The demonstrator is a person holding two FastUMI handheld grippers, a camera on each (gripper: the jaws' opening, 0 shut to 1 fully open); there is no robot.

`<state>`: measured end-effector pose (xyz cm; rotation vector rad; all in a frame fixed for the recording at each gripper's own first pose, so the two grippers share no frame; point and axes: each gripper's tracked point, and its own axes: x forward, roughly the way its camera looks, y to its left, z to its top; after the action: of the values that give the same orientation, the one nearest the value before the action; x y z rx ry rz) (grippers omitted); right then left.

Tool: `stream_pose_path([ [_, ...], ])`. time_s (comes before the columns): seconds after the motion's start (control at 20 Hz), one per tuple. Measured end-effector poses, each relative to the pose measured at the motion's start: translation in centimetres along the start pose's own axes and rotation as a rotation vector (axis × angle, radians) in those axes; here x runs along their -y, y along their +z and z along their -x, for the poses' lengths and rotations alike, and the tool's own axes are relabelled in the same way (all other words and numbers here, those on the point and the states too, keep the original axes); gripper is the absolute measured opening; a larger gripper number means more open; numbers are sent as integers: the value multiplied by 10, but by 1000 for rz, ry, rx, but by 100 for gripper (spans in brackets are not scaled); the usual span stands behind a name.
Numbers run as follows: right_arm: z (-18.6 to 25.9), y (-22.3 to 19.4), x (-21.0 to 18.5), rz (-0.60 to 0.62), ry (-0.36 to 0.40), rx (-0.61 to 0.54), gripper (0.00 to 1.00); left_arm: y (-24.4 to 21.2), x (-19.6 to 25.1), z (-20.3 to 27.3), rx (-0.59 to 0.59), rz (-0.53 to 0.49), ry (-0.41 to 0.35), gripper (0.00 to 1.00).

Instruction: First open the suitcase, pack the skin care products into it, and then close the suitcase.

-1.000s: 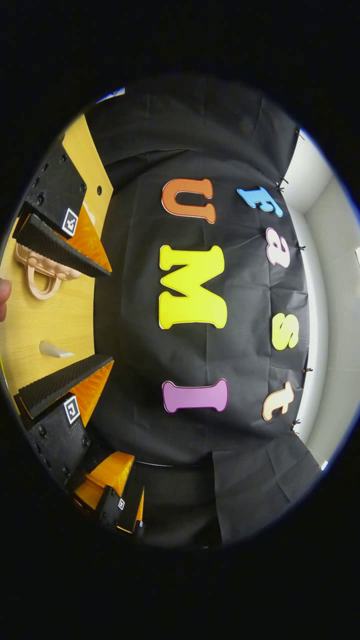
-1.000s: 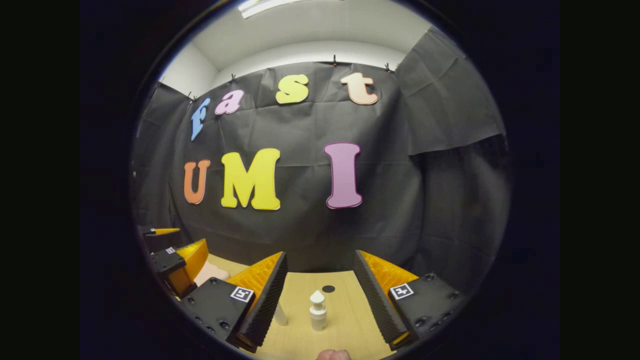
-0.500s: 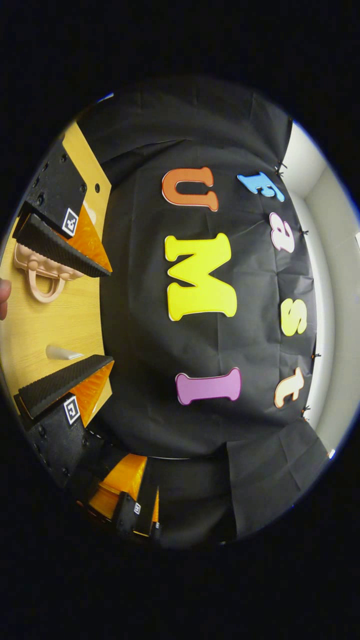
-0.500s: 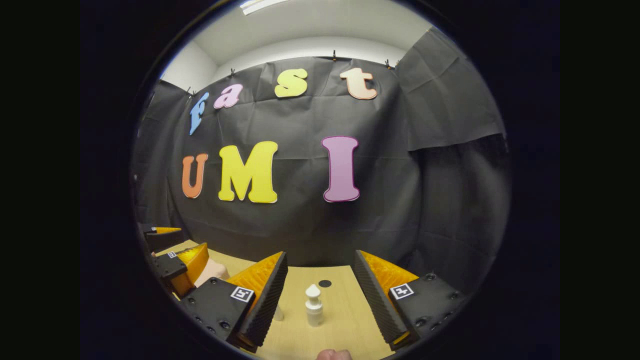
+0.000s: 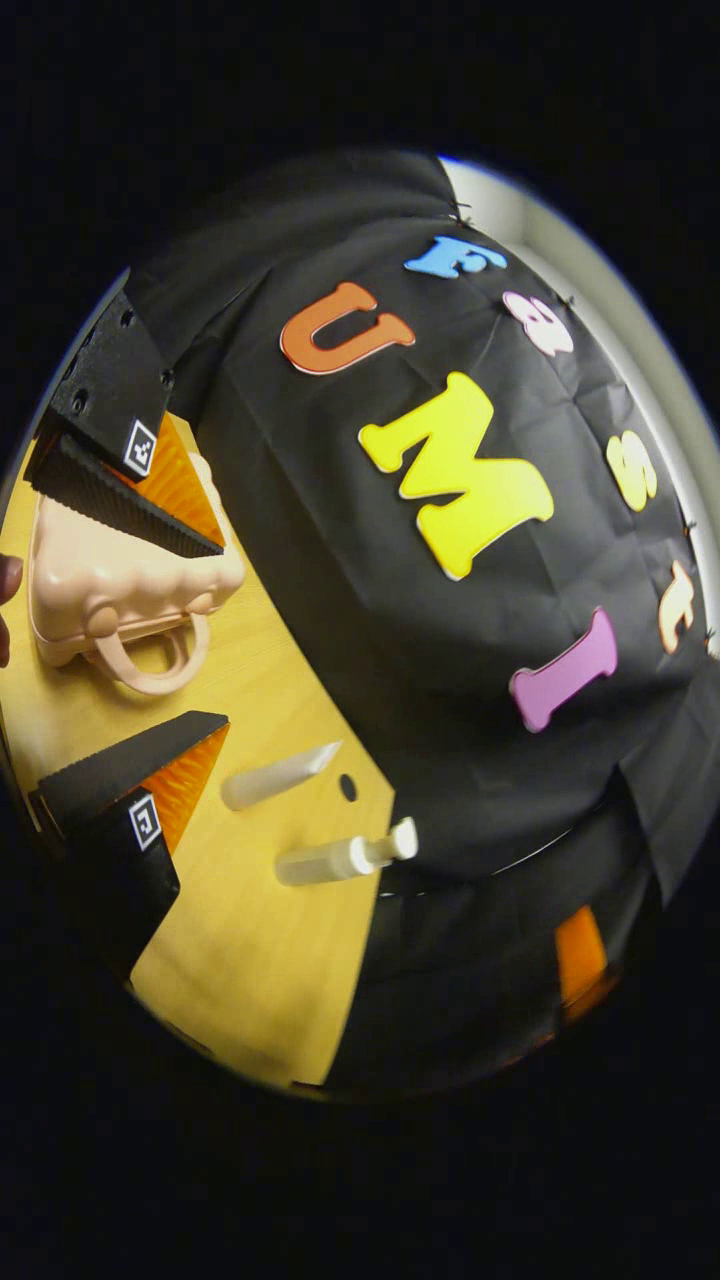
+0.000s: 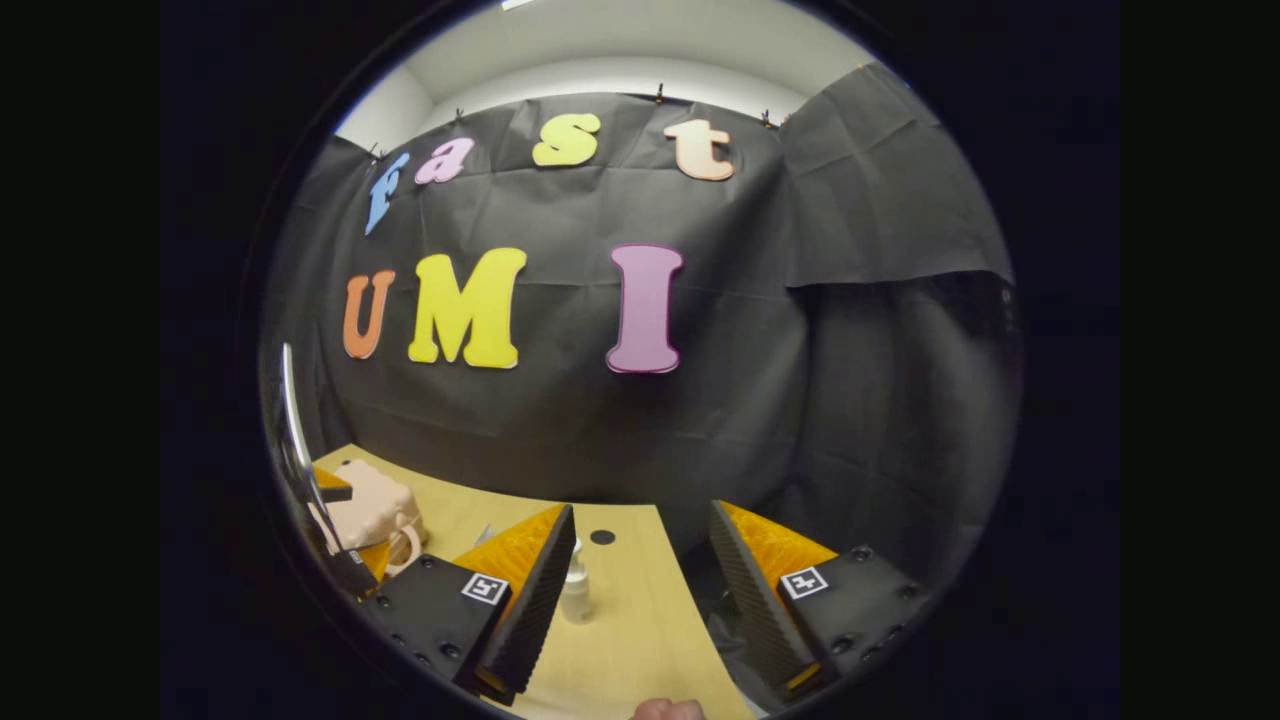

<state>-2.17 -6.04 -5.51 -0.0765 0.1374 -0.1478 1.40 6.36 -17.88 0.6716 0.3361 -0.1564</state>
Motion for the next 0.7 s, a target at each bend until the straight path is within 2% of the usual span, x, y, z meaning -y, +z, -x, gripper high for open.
stream_pose_path([
  [0.15,2,-6,18,8,-47,-23,77,-38,6,-19,-108,-152,-5,98],
  [0.25,8,-10,26,4,-66,-35,80,-59,6,-30,-182,-185,-8,97],
  [0.4,11,-16,40,12,-103,-53,80,-68,6,-40,-228,-230,5,94],
  [0.45,11,-17,43,8,-112,-60,77,-70,8,-43,-236,-242,8,91],
  [0.6,11,-20,49,6,-125,-68,80,-81,15,-53,-276,-268,-15,82],
  [0.7,11,-23,51,12,-130,-72,79,-85,20,-57,-292,-268,-35,70],
])
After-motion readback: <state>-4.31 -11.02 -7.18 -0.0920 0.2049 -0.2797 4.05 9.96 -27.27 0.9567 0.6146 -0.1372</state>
